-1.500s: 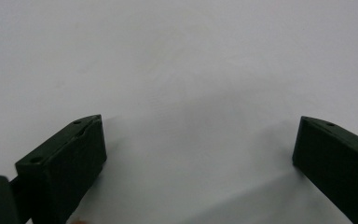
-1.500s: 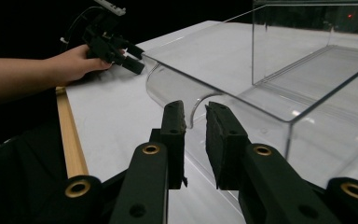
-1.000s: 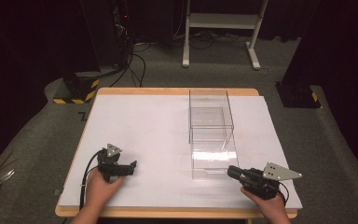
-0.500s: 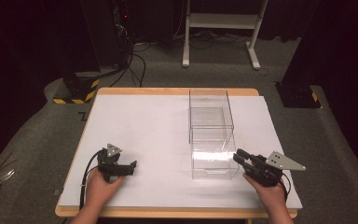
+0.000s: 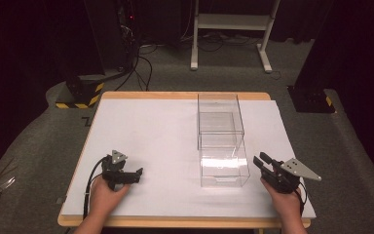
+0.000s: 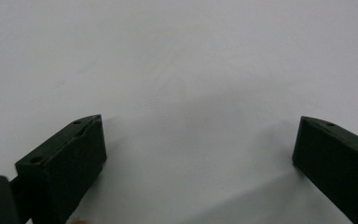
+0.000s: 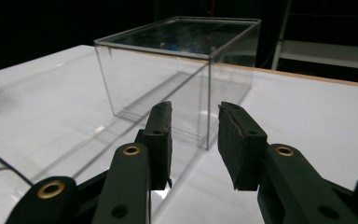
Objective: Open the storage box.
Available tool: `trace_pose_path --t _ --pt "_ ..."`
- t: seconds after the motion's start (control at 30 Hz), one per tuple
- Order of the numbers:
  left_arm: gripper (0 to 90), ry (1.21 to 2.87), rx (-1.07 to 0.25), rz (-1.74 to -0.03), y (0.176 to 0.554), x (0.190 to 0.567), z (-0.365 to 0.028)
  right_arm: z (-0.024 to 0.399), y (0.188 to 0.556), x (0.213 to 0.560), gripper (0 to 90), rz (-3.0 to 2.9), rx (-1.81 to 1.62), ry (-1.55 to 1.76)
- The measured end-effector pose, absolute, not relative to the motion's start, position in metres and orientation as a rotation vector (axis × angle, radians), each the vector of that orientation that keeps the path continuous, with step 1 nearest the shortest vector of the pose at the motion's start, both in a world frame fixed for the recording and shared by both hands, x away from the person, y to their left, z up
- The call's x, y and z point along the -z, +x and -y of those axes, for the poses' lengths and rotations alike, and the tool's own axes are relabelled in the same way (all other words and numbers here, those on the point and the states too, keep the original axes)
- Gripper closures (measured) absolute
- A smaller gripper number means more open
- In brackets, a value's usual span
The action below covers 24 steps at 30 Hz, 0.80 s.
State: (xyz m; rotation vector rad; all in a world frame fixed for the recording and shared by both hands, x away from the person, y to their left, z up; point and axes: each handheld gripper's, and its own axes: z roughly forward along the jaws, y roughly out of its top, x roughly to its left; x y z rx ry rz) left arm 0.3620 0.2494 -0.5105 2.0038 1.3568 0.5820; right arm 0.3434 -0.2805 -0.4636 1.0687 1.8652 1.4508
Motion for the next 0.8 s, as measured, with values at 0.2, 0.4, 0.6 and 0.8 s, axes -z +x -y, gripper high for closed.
trace_pose_path --t 0.2,0.4,0.6,0.8 --pt "2.8 2.004 -0.582 -1.357 0.362 0.51 -0.249 0.284 0.347 0.477 59.2 -1.815 -1.33 1.16" --pt "2.8 2.004 -0.582 -1.357 0.362 0.51 -0.249 0.288 0.35 0.493 53.2 -1.836 -1.199 1.221" --pt "2.9 2.003 -0.58 -1.358 0.362 0.511 -0.249 0.283 0.351 0.496 51.4 -1.863 -1.141 1.221" --pt "2.9 2.003 -0.581 -1.358 0.362 0.511 -0.249 0.281 0.352 0.496 49.3 -1.884 -1.11 1.216"
